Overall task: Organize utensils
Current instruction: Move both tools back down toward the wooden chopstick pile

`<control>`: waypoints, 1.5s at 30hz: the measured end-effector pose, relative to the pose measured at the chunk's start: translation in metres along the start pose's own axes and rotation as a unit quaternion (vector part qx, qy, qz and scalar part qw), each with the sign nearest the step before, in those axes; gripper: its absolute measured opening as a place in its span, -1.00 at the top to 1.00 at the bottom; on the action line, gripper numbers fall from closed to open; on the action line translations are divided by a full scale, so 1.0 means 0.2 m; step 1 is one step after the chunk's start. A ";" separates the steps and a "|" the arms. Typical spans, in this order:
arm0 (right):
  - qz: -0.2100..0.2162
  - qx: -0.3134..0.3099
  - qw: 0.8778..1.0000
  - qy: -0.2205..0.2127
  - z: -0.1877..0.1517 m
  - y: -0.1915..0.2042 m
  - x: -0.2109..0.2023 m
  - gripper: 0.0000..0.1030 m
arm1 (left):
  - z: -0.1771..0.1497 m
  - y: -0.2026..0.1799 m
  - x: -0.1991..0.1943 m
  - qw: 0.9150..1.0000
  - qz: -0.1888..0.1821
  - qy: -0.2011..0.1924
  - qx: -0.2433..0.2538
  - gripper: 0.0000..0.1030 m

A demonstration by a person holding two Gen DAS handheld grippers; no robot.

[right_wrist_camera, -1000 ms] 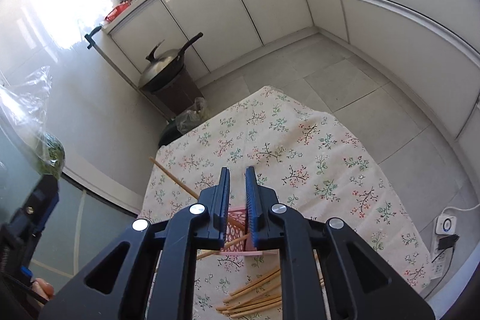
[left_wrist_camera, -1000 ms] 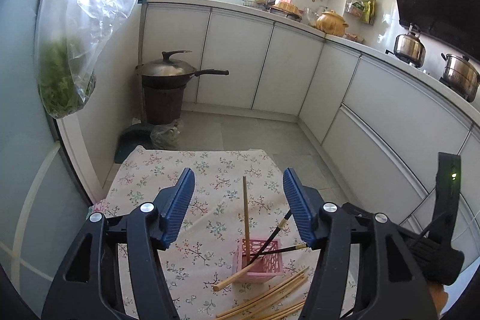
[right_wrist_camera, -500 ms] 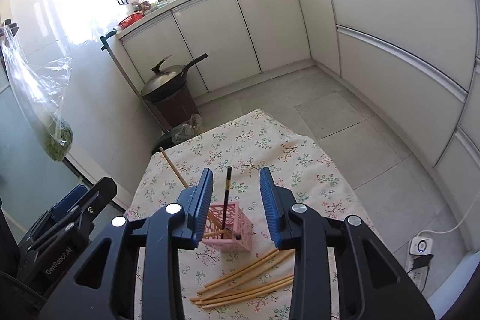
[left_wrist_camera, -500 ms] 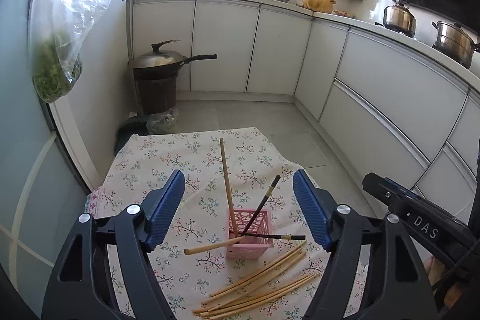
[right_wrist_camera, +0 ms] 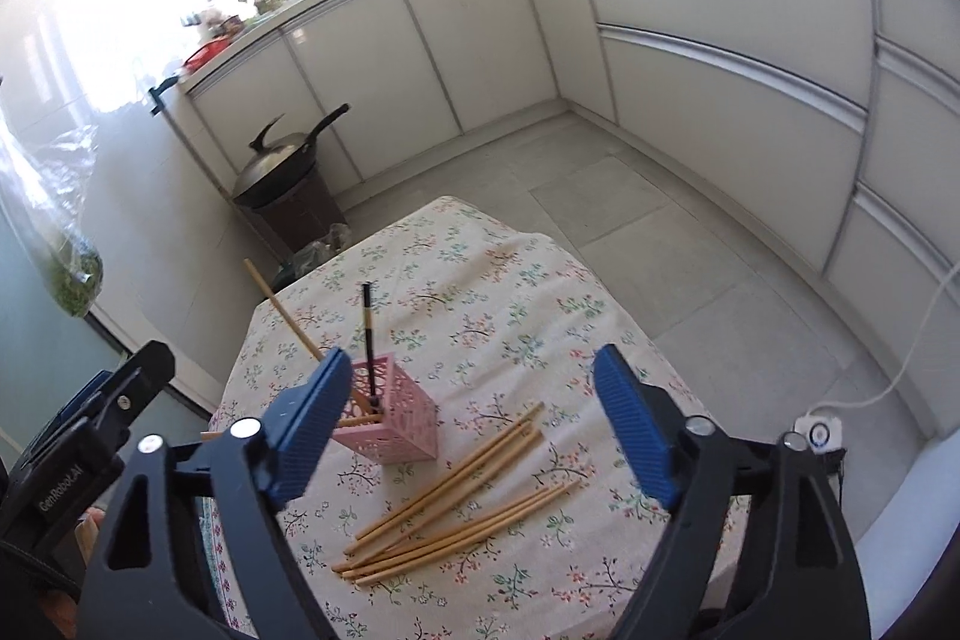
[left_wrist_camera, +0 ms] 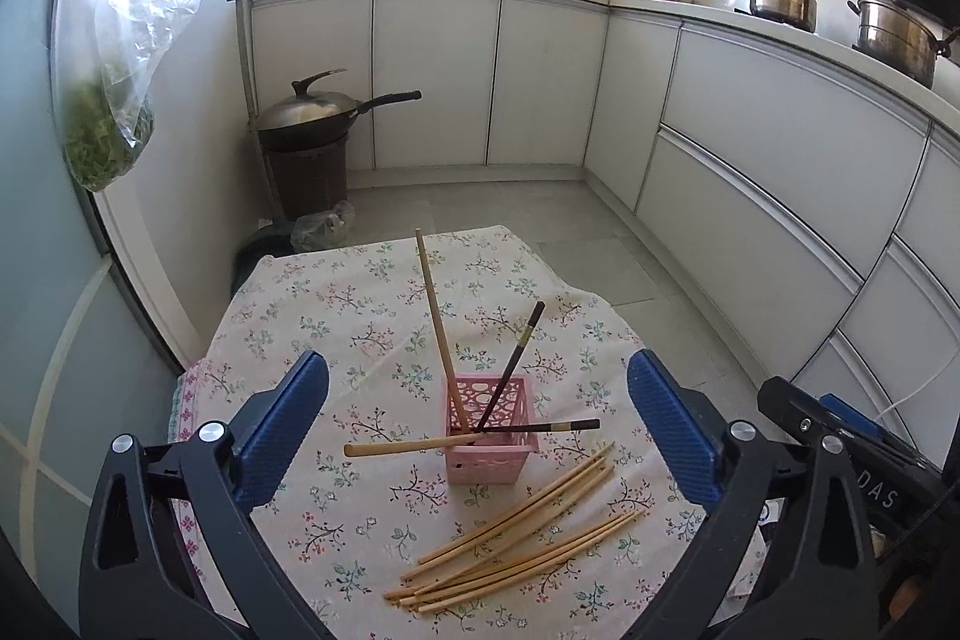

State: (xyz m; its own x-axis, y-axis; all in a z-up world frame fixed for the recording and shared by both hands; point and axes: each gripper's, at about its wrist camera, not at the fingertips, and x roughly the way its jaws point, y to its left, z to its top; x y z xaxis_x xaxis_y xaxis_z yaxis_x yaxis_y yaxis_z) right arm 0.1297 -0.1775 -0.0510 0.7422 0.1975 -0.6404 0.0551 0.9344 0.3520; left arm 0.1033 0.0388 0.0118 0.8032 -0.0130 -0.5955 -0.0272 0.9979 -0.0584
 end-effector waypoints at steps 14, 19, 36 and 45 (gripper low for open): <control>-0.028 0.086 0.995 0.051 -0.24 -0.34 -0.05 -0.85 | -0.21 -0.23 0.17 0.987 -0.041 0.095 0.120 -0.86; -0.061 0.138 0.984 0.093 -0.42 -0.55 -0.09 -0.85 | -0.38 -0.39 0.29 0.963 -0.069 0.159 0.206 -0.86; -0.023 0.210 0.966 0.150 -0.60 -0.81 -0.13 -0.85 | -0.71 -0.64 0.80 0.887 -0.167 0.340 0.265 -0.85; -0.001 0.242 0.957 0.163 -0.61 -0.86 -0.11 -0.85 | -0.69 -0.83 0.84 0.857 -0.265 0.366 0.248 -0.85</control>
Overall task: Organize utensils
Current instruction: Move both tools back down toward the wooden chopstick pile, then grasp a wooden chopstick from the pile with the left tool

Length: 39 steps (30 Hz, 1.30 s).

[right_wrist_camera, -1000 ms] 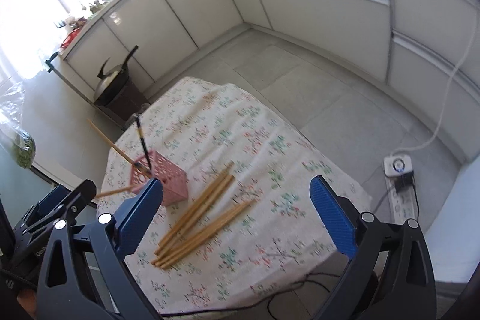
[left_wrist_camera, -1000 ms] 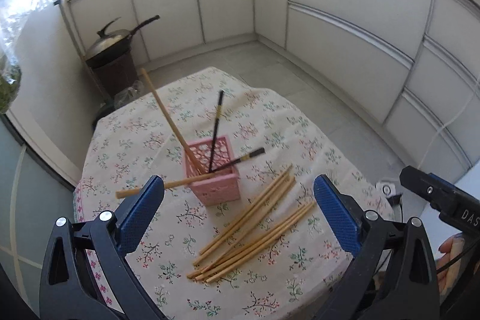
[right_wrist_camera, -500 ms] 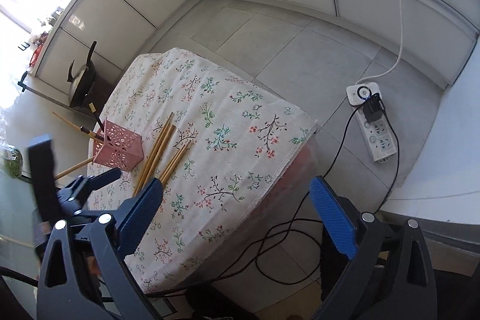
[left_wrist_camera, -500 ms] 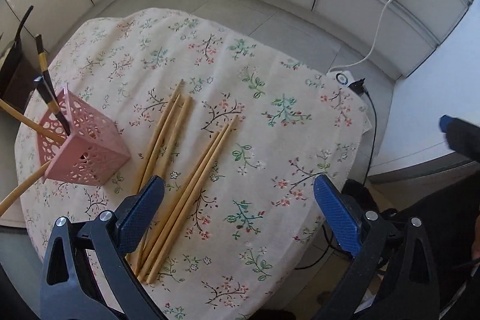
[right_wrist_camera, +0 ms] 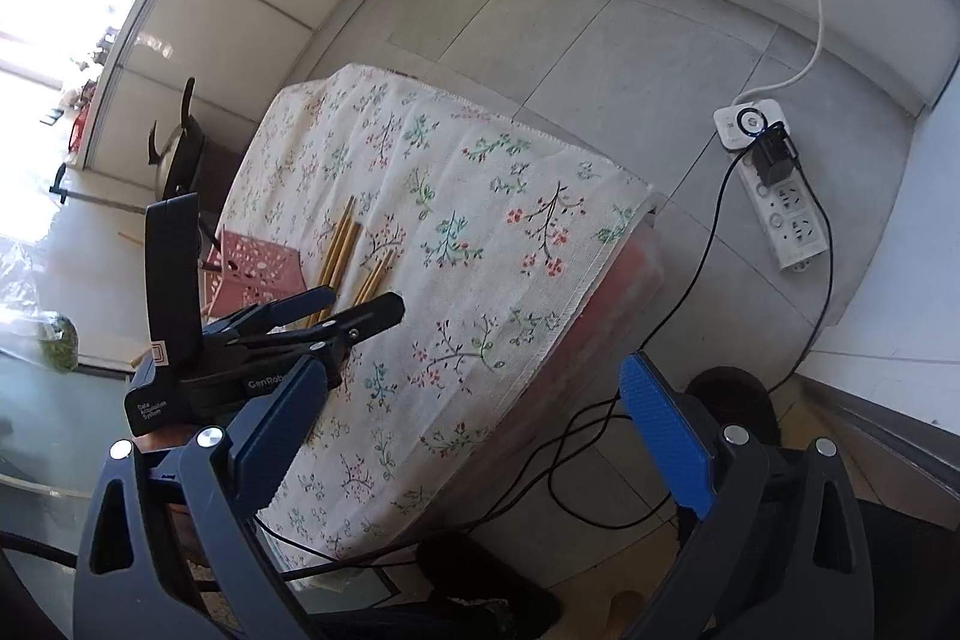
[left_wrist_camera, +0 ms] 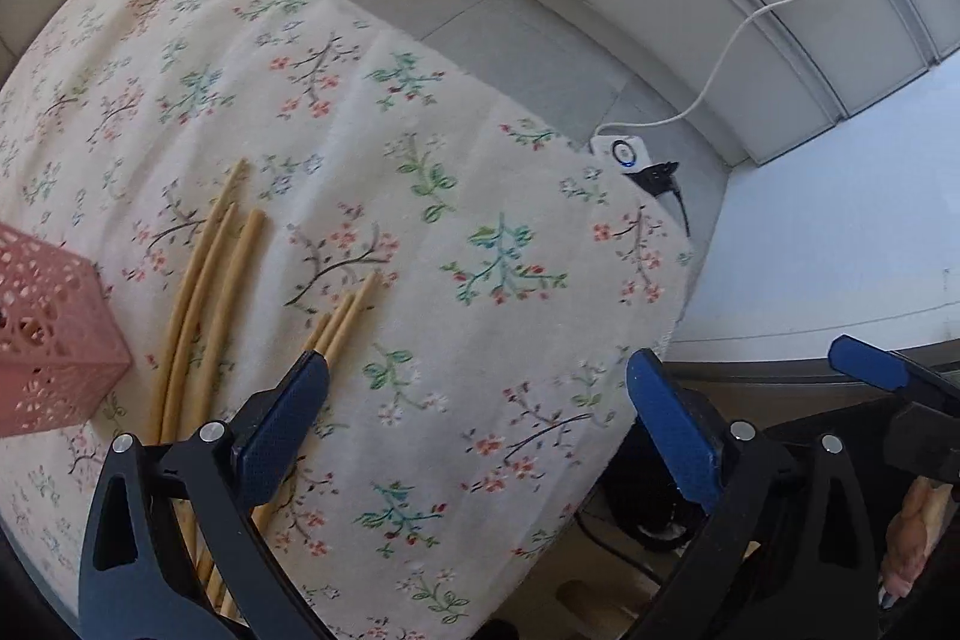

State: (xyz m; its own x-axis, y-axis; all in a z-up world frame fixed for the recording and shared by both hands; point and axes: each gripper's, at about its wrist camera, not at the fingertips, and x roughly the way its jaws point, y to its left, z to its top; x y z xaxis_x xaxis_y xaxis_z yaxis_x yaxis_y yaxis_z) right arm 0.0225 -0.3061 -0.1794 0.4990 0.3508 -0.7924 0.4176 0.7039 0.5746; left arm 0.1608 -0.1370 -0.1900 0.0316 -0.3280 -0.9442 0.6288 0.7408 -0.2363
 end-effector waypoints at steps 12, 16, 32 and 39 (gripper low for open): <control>0.004 0.034 0.999 -0.030 0.07 -0.09 -0.08 -0.85 | 0.13 0.04 0.14 0.996 -0.086 -0.013 -0.021 -0.86; 0.003 0.036 0.999 -0.031 0.07 -0.10 -0.08 -0.85 | 0.15 0.06 0.19 0.996 -0.089 0.002 -0.032 -0.86; 0.000 0.036 0.999 -0.027 0.08 -0.11 -0.07 -0.85 | 0.13 0.14 0.22 0.997 -0.061 0.010 -0.048 -0.86; -0.003 0.028 1.000 -0.005 0.07 -0.09 -0.03 -0.85 | 0.04 0.12 0.21 0.999 0.012 0.040 -0.023 -0.32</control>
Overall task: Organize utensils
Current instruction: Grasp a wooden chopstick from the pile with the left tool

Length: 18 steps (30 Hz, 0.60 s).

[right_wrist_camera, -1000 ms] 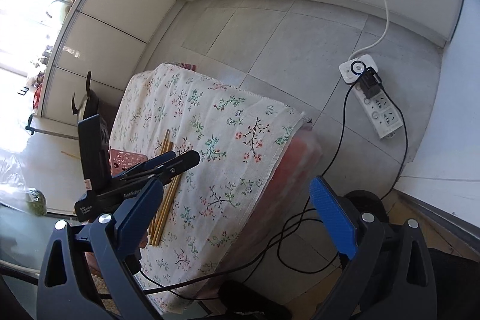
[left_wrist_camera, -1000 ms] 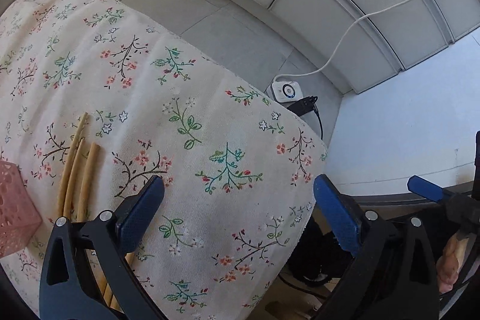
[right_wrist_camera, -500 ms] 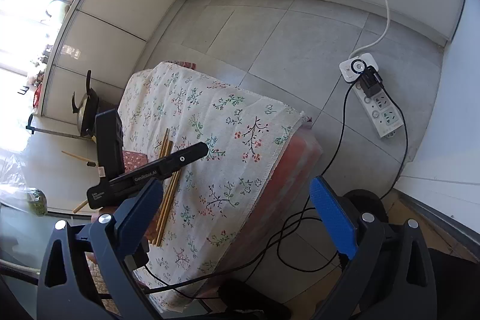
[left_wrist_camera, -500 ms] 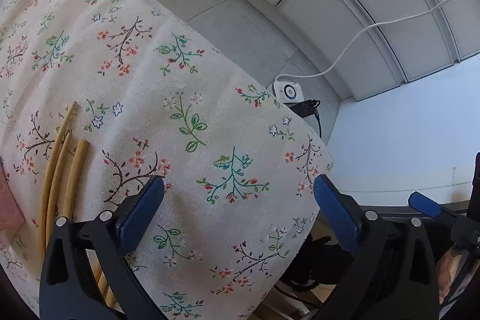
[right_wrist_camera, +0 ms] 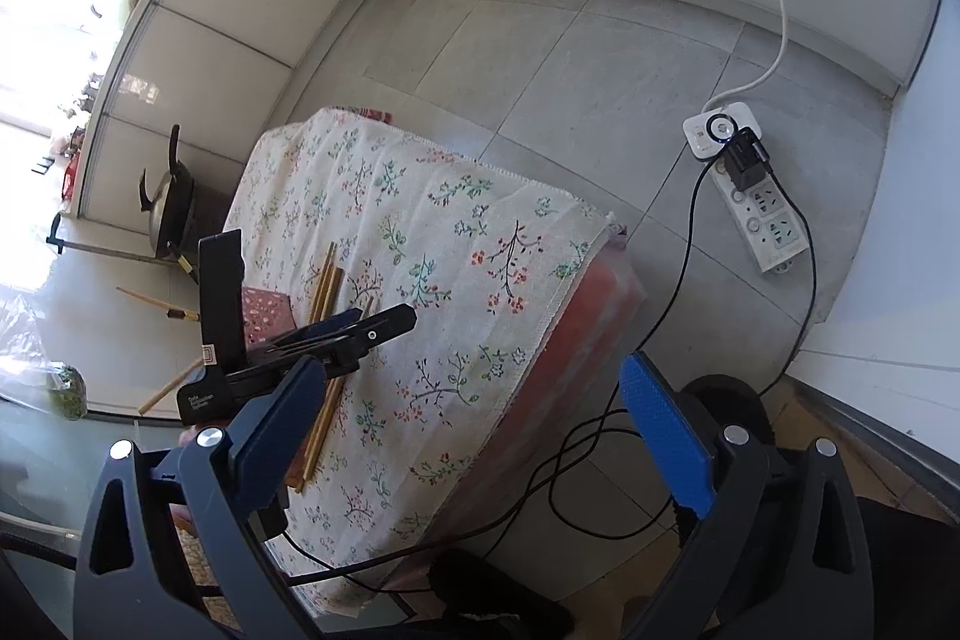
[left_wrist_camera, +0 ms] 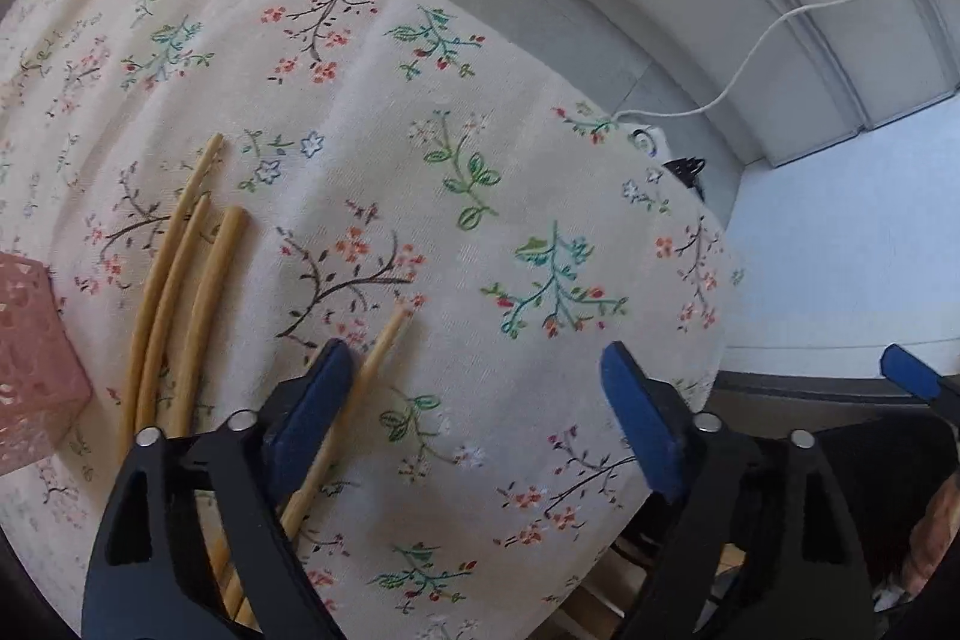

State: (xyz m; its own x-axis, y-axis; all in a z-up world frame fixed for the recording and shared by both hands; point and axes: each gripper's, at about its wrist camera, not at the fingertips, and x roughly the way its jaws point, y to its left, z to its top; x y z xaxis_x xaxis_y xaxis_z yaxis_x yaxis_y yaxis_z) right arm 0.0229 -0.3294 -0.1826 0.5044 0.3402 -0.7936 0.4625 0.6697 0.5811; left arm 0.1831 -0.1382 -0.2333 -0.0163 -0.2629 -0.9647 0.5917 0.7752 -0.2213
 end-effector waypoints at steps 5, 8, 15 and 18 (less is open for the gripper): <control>-0.006 -0.012 1.000 0.001 -0.01 0.03 0.01 -0.85 | -0.04 0.00 -0.02 0.997 0.082 0.015 0.002 0.30; -0.010 -0.007 1.000 0.008 -0.01 0.02 0.03 -0.85 | -0.05 -0.03 -0.02 0.994 0.108 0.011 0.009 0.40; -0.013 0.000 1.000 0.013 -0.01 0.04 0.07 -0.85 | -0.11 -0.06 -0.04 0.991 0.127 -0.032 0.014 0.91; -0.010 -0.004 1.000 0.020 -0.02 0.08 0.10 -0.85 | -0.18 -0.07 -0.10 0.990 0.130 -0.053 0.000 0.92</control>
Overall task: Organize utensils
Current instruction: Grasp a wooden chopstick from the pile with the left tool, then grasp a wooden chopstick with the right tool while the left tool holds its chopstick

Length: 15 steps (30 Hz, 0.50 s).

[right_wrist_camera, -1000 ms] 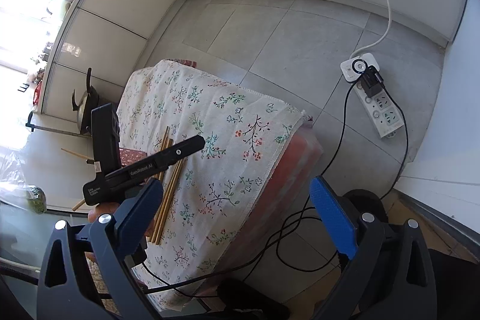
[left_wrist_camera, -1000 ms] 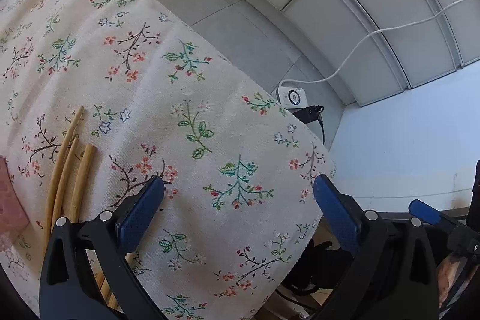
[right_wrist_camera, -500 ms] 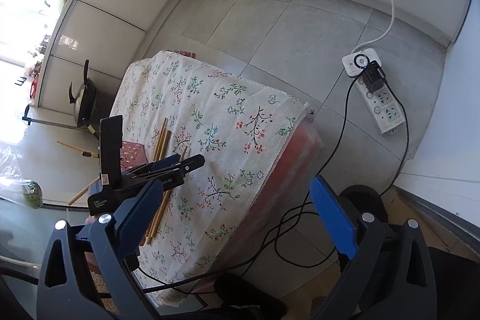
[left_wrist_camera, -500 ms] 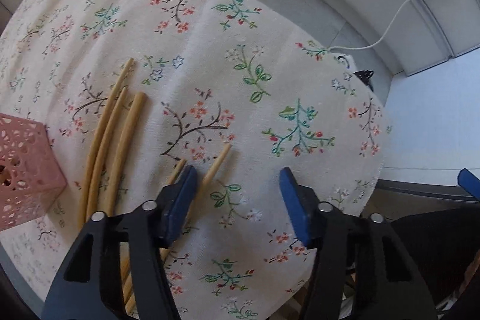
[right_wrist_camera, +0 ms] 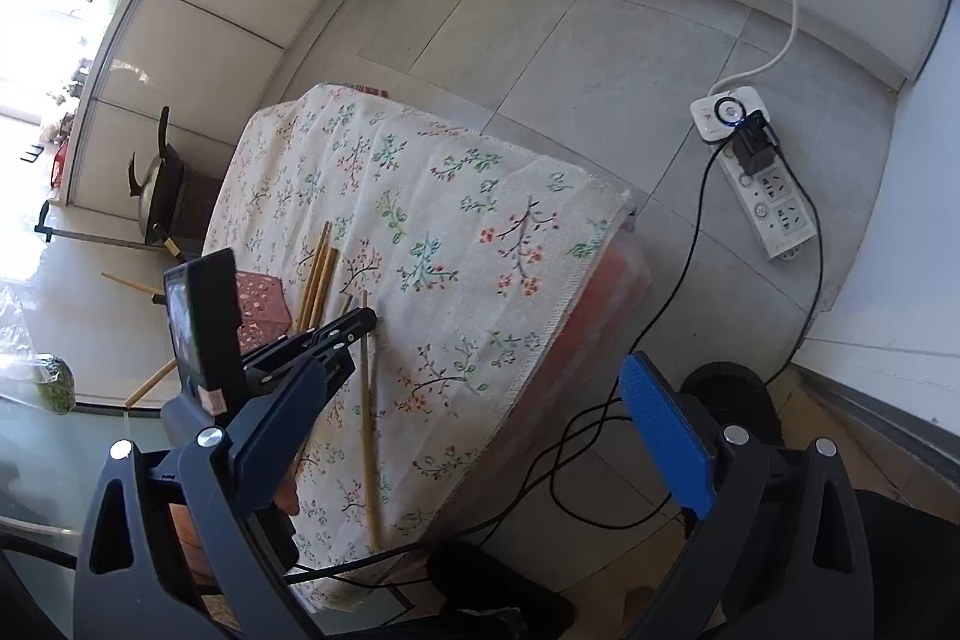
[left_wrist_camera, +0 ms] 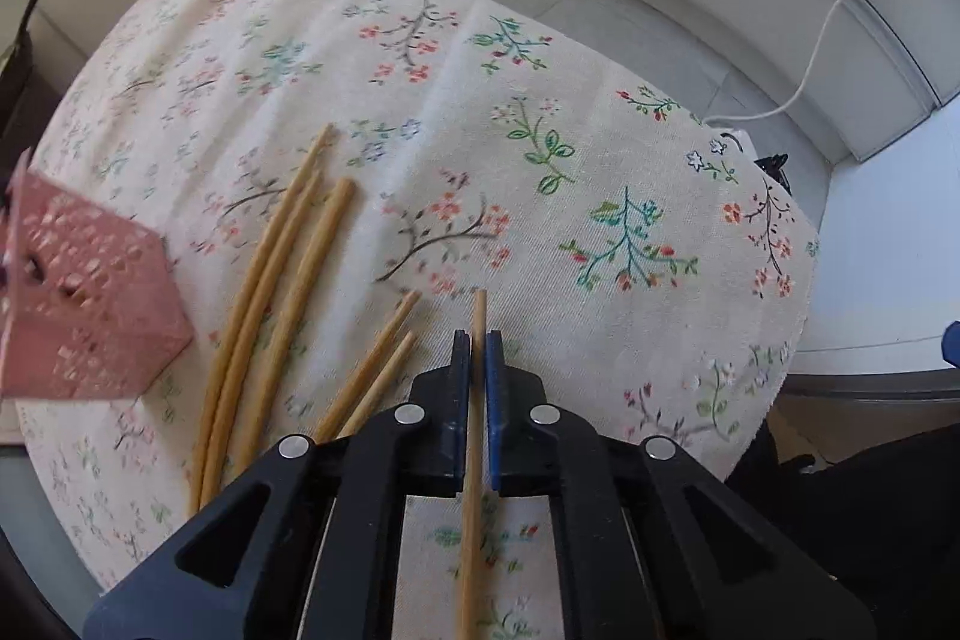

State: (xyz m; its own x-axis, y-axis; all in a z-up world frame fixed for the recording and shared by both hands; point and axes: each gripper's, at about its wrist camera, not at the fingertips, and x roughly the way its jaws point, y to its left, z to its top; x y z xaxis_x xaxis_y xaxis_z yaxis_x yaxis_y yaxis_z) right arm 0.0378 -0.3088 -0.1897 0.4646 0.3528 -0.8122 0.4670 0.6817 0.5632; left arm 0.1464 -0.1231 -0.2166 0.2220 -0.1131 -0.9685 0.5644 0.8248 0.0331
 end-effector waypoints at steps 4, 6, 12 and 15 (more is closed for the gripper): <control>-0.004 -0.011 0.999 0.030 -0.01 0.10 0.09 -0.85 | -0.16 0.06 -0.23 0.999 -0.005 -0.036 -0.021 0.92; -0.013 -0.024 0.999 0.045 -0.02 0.18 0.15 -0.85 | -0.28 0.10 -0.39 0.997 -0.008 -0.062 -0.038 0.92; -0.014 -0.024 0.994 0.105 -0.06 0.36 0.39 -0.85 | -0.61 0.18 -0.78 0.984 -0.021 -0.157 -0.079 0.92; -0.011 -0.008 0.993 0.119 -0.08 0.43 0.52 -0.82 | -0.73 0.24 -0.88 0.977 -0.023 -0.186 -0.097 0.92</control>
State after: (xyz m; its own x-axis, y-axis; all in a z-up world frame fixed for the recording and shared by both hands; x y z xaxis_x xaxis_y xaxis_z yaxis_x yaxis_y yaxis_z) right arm 0.1148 -0.2042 -0.2284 0.2630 0.4778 -0.8382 0.4628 0.6998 0.5441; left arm 0.0186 0.0174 -0.0802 0.4938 -0.3162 -0.8100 0.4265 0.8999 -0.0913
